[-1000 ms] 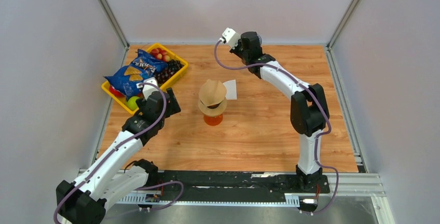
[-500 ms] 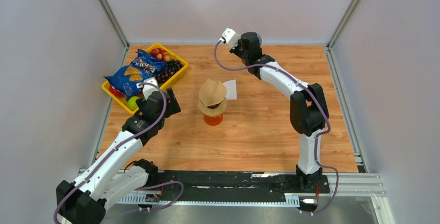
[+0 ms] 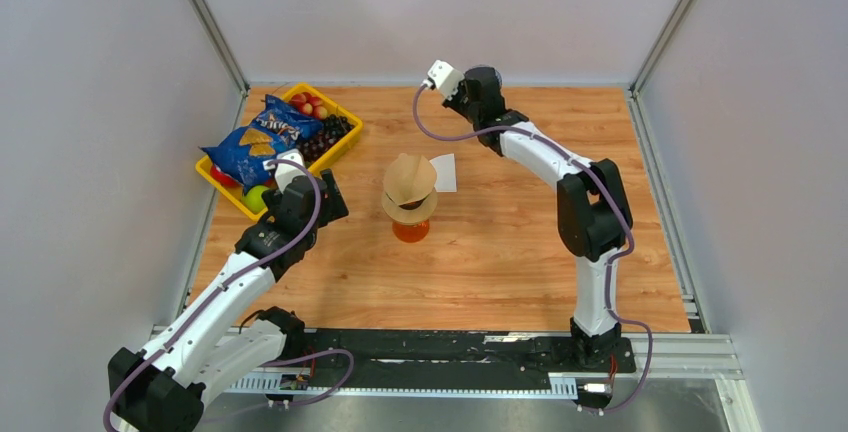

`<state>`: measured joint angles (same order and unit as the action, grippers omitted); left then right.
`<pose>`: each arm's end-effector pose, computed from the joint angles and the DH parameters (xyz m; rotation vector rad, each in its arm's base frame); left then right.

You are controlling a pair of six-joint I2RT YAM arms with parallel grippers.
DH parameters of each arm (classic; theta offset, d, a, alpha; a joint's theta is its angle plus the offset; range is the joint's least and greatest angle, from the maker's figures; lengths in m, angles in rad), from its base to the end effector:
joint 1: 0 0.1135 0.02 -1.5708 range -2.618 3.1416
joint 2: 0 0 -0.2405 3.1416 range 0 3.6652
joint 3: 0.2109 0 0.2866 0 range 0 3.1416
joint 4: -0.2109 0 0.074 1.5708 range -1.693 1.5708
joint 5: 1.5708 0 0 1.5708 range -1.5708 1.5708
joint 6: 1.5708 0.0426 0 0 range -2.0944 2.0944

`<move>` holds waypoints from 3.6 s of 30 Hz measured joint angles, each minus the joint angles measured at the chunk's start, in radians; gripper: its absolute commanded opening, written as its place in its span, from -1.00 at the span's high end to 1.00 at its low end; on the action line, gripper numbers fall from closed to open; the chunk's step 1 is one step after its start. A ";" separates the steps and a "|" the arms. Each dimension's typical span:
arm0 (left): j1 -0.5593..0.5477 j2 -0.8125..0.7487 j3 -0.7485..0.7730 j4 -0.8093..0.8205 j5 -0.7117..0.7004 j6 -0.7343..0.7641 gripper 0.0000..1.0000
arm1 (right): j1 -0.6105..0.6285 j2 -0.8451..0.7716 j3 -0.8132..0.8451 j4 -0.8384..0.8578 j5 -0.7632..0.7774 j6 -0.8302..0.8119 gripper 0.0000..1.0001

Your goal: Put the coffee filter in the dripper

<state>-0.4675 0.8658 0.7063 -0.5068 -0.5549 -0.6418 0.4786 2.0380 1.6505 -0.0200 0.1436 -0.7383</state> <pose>0.2217 -0.0868 0.2433 -0.4731 2.0707 -0.0290 0.4618 0.2327 0.2318 -1.0575 1.6822 -0.3105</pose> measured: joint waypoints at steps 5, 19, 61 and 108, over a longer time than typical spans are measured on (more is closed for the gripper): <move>0.000 -0.002 0.000 0.000 0.000 0.000 -1.00 | -0.011 0.000 0.008 -0.024 -0.041 0.002 1.00; 0.000 -0.011 0.000 -0.001 0.000 0.000 -1.00 | -0.070 0.014 0.100 -0.191 -0.219 0.026 1.00; 0.000 -0.024 0.000 -0.015 -0.013 0.000 -1.00 | -0.090 0.100 0.261 -0.373 -0.314 -0.014 0.92; 0.001 0.000 0.000 -0.010 0.020 0.000 -1.00 | -0.080 0.203 0.521 -0.651 -0.142 0.280 -0.25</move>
<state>-0.4667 0.8661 0.7063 -0.5167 -0.5346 -0.6415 0.3981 2.2410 2.1719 -0.6712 0.0021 -0.4587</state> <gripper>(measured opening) 0.998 0.582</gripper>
